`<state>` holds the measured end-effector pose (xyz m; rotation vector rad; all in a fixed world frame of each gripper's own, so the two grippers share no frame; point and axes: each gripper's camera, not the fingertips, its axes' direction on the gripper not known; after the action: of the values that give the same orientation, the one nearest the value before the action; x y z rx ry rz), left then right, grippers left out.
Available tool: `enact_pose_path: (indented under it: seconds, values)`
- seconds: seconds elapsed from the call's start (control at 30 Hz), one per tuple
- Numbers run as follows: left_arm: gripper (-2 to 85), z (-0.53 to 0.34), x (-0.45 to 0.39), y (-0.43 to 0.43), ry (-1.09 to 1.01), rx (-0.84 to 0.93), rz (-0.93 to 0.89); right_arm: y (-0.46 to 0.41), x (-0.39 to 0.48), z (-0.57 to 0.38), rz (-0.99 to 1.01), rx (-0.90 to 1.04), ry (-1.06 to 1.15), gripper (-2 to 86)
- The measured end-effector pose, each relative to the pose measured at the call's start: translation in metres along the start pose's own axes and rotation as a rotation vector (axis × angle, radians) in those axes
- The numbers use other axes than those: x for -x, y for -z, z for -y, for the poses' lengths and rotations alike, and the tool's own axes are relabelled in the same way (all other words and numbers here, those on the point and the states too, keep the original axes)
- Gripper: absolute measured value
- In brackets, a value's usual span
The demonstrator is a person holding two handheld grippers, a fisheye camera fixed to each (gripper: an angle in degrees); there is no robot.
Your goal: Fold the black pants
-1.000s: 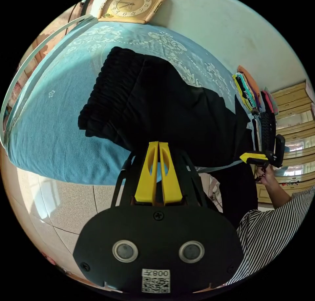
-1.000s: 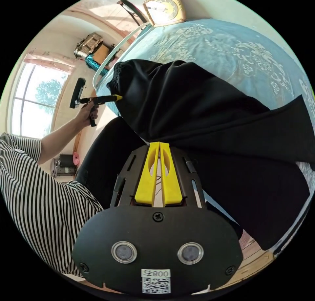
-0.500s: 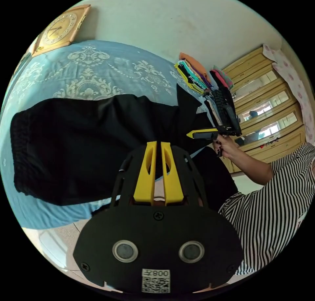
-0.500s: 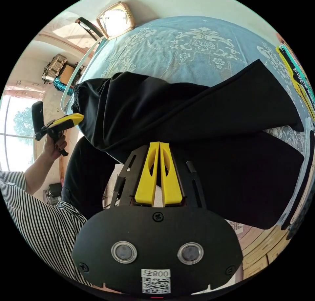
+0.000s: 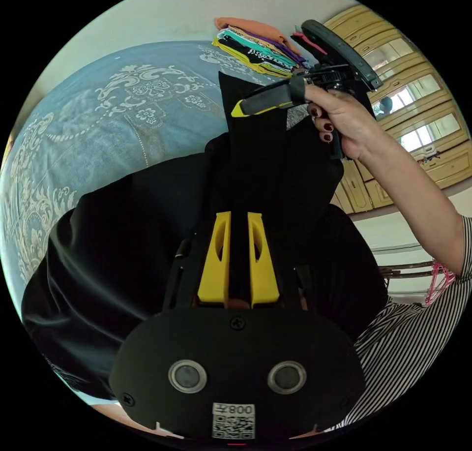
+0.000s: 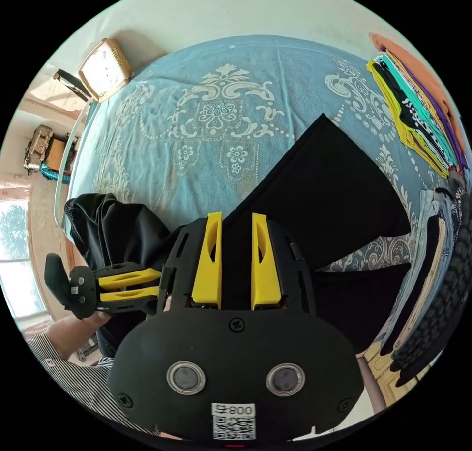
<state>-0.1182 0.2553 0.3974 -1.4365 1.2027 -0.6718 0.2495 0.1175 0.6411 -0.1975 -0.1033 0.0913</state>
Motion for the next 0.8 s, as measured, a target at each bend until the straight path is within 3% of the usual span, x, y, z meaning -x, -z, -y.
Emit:
enact_pose_path:
  seconds: [0.3, 0.43, 0.8]
  values:
    - [1.8, 0.055, -0.026, -0.086, -0.008, 0.008, -0.016, -0.001, -0.028, -0.003, -0.083, 0.091, -0.030, 4.8]
    - [1.2, 0.075, -0.034, -0.112, -0.007, 0.010, -0.028, 0.005, -0.042, -0.014, -0.033, 0.082, -0.022, 1.5]
    - [0.6, 0.126, -0.101, -0.172, -0.215, -0.025, -0.078, 0.090, -0.122, -0.140, 0.145, -0.166, -0.048, 0.1]
